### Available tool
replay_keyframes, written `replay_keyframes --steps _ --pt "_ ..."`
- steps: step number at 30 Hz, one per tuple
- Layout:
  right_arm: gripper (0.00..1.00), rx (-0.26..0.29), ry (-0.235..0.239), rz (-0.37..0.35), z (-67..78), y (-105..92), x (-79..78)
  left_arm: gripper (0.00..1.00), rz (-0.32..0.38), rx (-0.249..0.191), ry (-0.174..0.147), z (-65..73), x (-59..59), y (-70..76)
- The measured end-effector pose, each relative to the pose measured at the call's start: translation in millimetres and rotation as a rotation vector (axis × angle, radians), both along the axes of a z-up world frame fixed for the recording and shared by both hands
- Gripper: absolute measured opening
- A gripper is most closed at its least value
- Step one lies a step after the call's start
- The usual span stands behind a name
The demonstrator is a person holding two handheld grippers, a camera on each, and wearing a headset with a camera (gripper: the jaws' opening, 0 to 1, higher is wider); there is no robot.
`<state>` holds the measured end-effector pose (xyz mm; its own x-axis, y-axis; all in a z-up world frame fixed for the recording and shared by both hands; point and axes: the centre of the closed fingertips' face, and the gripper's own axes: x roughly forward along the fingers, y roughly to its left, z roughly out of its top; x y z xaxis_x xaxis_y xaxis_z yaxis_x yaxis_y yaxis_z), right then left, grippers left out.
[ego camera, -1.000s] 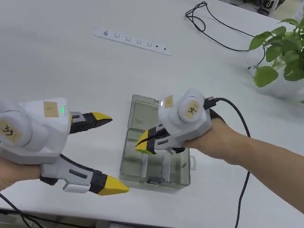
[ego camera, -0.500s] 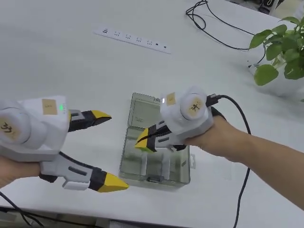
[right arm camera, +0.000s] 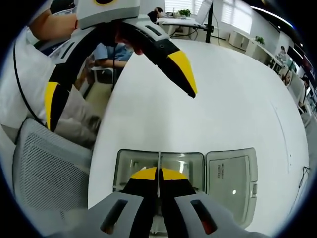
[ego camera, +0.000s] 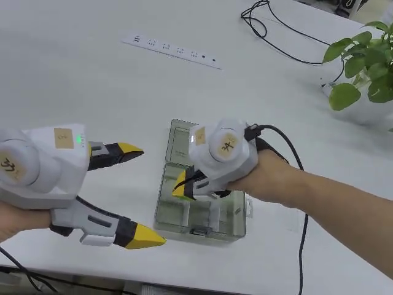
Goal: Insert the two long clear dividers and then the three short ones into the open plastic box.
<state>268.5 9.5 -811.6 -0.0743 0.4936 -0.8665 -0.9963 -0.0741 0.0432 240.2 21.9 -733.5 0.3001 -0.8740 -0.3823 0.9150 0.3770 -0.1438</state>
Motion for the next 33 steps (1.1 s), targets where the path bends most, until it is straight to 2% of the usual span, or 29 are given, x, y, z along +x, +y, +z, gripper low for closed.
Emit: replay_keyframes --steps 5,10,15,17,23,28,33 --pt "0.02 -0.043 -0.025 0.019 -6.5 -0.6 -0.2 0.95 -0.002 0.004 0.000 -0.4 -0.1 0.0" --pt "0.02 -0.043 -0.028 0.016 -5.3 -1.5 0.5 0.95 -0.001 0.011 0.003 -3.8 0.0 0.7" --pt "0.05 -0.025 -0.027 -0.023 -4.8 -1.2 1.7 0.96 -0.006 0.025 0.009 -7.6 -2.1 1.1" --pt "0.09 -0.001 -0.020 -0.058 -0.2 -0.4 3.9 0.96 -0.005 0.031 0.009 -8.4 -2.5 1.8" --pt "0.12 0.112 0.001 -0.153 27.7 -0.4 14.3 0.95 0.001 0.038 0.014 -9.2 -2.8 3.6" --pt "0.16 0.177 0.003 -0.224 49.3 -14.3 24.1 0.95 0.004 0.046 0.016 -9.1 -3.7 3.9" --pt "0.19 0.216 -0.007 -0.266 68.0 -41.0 29.0 0.95 0.010 0.051 0.013 -6.6 -4.2 4.5"
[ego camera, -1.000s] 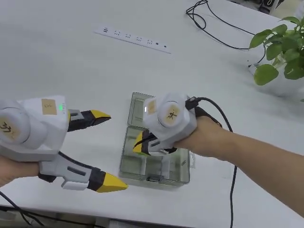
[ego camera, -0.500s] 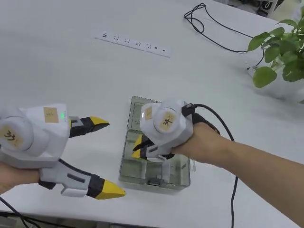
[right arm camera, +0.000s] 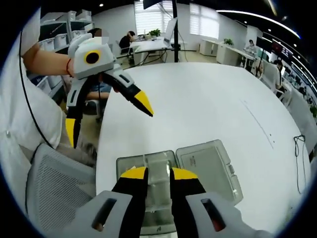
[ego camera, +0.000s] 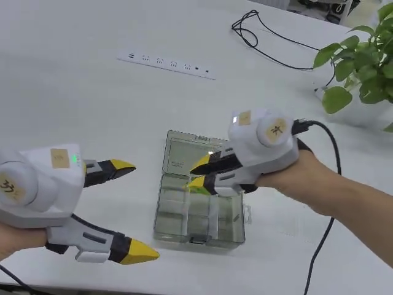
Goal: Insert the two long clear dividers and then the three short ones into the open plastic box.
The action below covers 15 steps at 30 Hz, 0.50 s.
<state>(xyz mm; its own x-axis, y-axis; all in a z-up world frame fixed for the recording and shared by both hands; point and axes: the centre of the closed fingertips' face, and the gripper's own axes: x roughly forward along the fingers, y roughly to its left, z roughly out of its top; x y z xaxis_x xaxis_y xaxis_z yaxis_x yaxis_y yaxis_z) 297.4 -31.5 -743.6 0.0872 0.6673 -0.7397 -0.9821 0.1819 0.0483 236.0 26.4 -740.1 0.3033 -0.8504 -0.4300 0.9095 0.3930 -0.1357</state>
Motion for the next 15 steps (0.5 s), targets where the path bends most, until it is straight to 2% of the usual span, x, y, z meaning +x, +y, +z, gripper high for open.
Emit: replay_keyframes --steps 4,7,12,15 --pt "0.23 0.000 -0.009 -0.032 6.2 -26.3 4.1 0.95 0.005 0.002 -0.001 1.0 -0.4 0.0" --pt "0.27 -0.023 -0.011 -0.049 5.0 -49.8 4.9 0.95 0.008 0.000 0.003 1.1 -1.3 -0.4" --pt "0.30 -0.084 0.001 -0.087 -4.8 -96.4 5.3 0.95 0.013 0.003 0.002 2.0 -2.8 -0.4" --pt "0.34 -0.138 0.014 -0.084 -16.3 -121.1 1.8 0.94 0.018 0.001 0.002 3.0 -2.9 -0.2"
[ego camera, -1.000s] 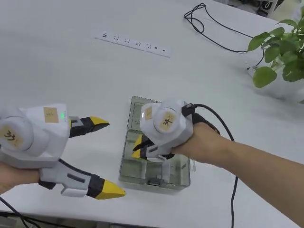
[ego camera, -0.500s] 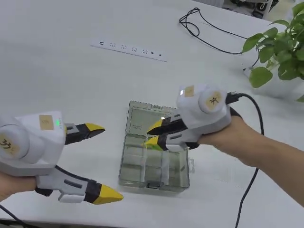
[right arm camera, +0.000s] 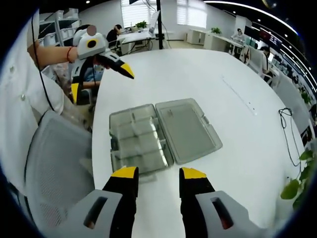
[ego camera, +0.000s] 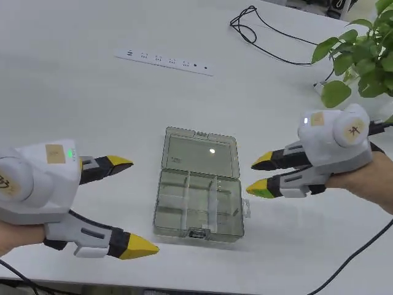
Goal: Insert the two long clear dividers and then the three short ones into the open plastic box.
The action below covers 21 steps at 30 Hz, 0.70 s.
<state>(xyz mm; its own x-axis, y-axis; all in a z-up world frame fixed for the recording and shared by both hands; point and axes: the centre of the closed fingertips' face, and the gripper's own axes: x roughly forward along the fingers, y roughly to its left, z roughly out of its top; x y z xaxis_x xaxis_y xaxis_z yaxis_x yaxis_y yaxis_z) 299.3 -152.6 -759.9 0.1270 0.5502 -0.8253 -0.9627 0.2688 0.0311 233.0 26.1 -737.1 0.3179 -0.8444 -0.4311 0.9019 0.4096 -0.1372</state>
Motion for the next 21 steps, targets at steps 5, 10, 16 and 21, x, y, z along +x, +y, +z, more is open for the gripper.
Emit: replay_keyframes --steps 5,10,16,21 --pt "0.38 -0.083 0.028 0.009 -23.1 -34.6 -8.3 0.94 0.005 0.000 0.001 0.8 -0.4 0.2" --pt "0.40 -0.224 0.022 0.083 -50.6 -63.8 -13.9 0.94 0.005 0.002 0.004 0.7 -0.7 0.2" --pt "0.42 -0.309 0.026 0.149 -75.4 -79.8 -17.3 0.94 0.009 0.003 0.006 2.0 0.1 0.0" --pt "0.41 -0.341 0.027 0.163 -84.0 -87.1 -14.4 0.94 0.011 0.004 0.007 2.6 -0.2 -0.6"
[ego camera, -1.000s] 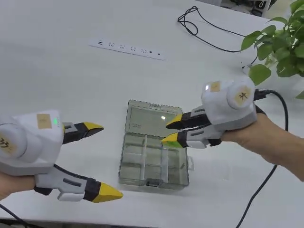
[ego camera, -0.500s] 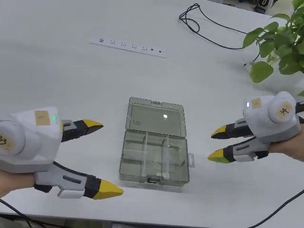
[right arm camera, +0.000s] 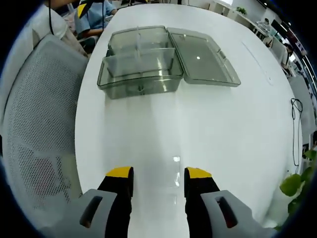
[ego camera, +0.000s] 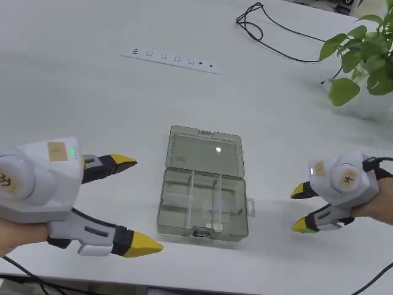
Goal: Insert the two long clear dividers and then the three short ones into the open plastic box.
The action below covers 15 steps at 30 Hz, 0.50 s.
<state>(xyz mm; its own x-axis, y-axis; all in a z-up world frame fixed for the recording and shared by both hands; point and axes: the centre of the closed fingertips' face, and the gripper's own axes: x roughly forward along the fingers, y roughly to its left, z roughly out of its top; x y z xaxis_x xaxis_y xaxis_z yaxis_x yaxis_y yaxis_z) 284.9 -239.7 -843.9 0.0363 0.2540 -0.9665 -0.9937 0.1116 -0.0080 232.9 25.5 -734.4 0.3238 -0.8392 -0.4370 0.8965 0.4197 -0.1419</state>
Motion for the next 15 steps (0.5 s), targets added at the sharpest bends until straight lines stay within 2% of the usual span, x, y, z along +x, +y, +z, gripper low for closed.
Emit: replay_keyframes --steps 5,8,11,12,15 --pt "0.40 -0.019 -0.009 0.014 -5.4 -3.9 1.1 0.94 0.002 -0.003 0.001 1.5 0.3 -1.7" --pt "0.39 -0.025 -0.001 0.022 -9.7 -4.8 -3.3 0.93 0.000 -0.001 0.001 1.7 0.5 -2.3" --pt "0.38 -0.058 0.002 0.050 -14.3 -9.6 -7.7 0.93 -0.003 -0.001 0.000 2.4 0.4 -2.8" --pt "0.38 -0.037 0.002 0.053 -12.0 -6.3 -6.9 0.93 -0.003 -0.001 0.000 2.5 0.4 -2.8" --pt "0.37 -0.034 0.001 0.031 -11.4 -8.3 -5.5 0.93 -0.005 -0.001 -0.001 3.1 0.6 -2.6"
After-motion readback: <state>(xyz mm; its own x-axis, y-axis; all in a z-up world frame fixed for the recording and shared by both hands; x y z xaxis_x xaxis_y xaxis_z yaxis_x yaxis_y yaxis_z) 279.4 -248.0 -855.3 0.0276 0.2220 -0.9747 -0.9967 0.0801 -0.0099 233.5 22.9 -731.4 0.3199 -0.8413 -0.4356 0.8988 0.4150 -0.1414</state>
